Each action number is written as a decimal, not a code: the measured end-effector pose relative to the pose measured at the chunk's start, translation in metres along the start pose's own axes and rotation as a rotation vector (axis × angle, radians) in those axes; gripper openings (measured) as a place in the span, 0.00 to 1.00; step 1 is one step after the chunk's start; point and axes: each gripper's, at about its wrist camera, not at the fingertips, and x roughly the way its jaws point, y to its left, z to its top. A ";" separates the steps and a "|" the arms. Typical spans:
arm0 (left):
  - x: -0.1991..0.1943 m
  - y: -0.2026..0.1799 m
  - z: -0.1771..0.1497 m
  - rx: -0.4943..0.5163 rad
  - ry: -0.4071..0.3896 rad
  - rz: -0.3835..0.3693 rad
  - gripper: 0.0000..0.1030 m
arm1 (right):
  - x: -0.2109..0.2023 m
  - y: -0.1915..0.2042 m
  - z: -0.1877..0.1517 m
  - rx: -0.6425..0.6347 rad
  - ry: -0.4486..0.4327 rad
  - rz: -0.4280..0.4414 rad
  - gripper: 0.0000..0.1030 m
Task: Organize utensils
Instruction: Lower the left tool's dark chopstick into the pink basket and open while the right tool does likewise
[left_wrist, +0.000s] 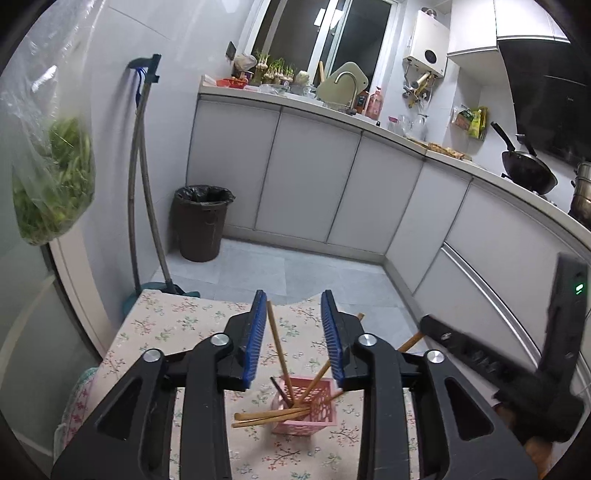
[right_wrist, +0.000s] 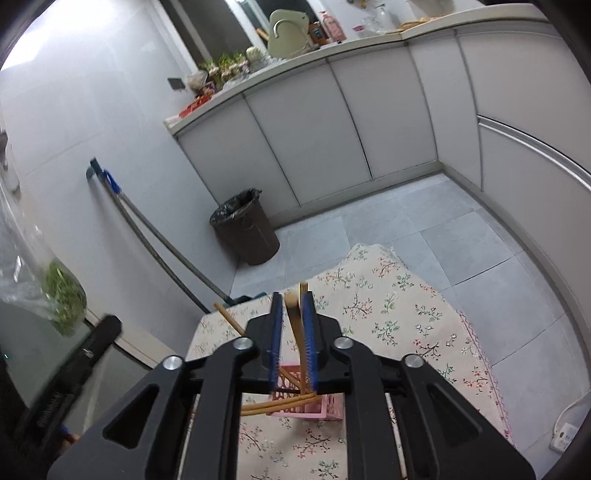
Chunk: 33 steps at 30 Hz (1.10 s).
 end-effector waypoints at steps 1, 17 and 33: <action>-0.002 0.001 0.000 -0.001 -0.003 0.001 0.38 | 0.001 0.002 -0.003 -0.012 0.004 -0.006 0.18; -0.032 -0.012 -0.030 0.051 0.020 0.034 0.69 | -0.048 0.001 -0.035 -0.108 -0.051 -0.140 0.45; -0.026 -0.027 -0.070 0.125 0.111 0.054 0.93 | -0.077 -0.033 -0.080 -0.070 -0.064 -0.280 0.89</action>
